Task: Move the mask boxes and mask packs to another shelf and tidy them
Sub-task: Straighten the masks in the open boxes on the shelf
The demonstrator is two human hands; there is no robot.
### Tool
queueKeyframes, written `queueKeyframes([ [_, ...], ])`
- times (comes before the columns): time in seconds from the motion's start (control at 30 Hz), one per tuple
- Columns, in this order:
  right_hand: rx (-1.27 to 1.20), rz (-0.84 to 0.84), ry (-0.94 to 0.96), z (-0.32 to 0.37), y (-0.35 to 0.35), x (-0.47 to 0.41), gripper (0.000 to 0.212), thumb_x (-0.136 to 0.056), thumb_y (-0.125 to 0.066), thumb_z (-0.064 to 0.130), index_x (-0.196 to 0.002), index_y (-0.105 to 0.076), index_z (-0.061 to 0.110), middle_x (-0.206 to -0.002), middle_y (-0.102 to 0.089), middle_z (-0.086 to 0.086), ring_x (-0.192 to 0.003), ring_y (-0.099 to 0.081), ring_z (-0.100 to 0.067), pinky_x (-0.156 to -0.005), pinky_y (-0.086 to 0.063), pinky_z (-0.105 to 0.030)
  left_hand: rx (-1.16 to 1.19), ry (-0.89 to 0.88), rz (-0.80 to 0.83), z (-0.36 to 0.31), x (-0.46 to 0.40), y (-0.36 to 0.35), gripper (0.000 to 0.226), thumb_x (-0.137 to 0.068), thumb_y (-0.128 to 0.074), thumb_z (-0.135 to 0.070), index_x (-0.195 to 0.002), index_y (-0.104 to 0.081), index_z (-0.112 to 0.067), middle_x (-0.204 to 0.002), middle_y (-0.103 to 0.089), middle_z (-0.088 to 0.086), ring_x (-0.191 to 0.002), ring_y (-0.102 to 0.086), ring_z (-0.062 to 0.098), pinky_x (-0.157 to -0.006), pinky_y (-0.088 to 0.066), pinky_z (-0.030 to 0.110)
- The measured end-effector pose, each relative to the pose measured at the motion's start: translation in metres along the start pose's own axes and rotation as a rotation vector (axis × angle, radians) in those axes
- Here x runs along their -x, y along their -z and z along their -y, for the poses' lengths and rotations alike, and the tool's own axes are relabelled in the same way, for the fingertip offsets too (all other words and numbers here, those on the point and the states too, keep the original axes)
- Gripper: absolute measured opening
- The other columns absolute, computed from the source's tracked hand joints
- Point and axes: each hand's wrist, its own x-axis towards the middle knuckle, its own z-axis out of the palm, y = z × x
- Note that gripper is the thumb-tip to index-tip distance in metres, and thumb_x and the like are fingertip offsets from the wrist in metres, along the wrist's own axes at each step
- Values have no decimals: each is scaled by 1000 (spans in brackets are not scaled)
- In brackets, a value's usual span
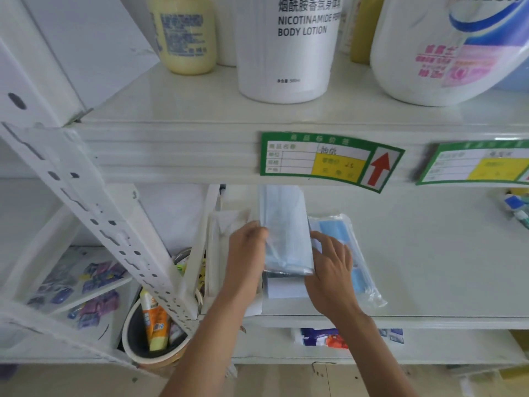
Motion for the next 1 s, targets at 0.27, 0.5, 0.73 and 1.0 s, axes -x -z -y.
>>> queueKeyframes([
  [0.27, 72, 14, 61, -20, 1, -2, 40, -91, -34, 24, -107, -71, 25, -146, -48, 7, -131, -42, -23, -110, -27, -52, -401, -246, -129, 15, 17, -1, 35, -94, -43, -9, -64, -26, -17, -50, -26, -10, -45, -23, 9, -41, -22, 21],
  [0.5, 104, -8, 10, -9, -6, -6, 28, -92, -47, 41, -105, -71, 34, -142, -47, 11, -128, -43, -20, -104, -27, -46, -621, -312, -125, 3, 9, 17, 34, -93, -43, -9, -64, -27, -14, -53, -29, 0, -48, -23, 13, -44, -18, 25],
  [0.73, 166, 34, -31, -4, -6, -9, 33, -83, -65, 31, -116, -68, 33, -141, -51, 7, -131, -43, -26, -108, -27, -51, -667, -382, 21, -22, 10, -13, 35, -93, -44, -9, -63, -27, -13, -54, -33, 2, -51, -29, 20, -48, -20, 35],
  [1.0, 92, -21, -45, -2, -2, -9, 31, -96, -41, 29, -119, -63, 25, -139, -53, 9, -122, -46, -20, -102, -29, -43, -903, -180, -20, -19, -4, -14, 10, -98, -40, -14, -99, -48, -7, -96, -59, 17, -83, -55, 30, -65, -37, 35],
])
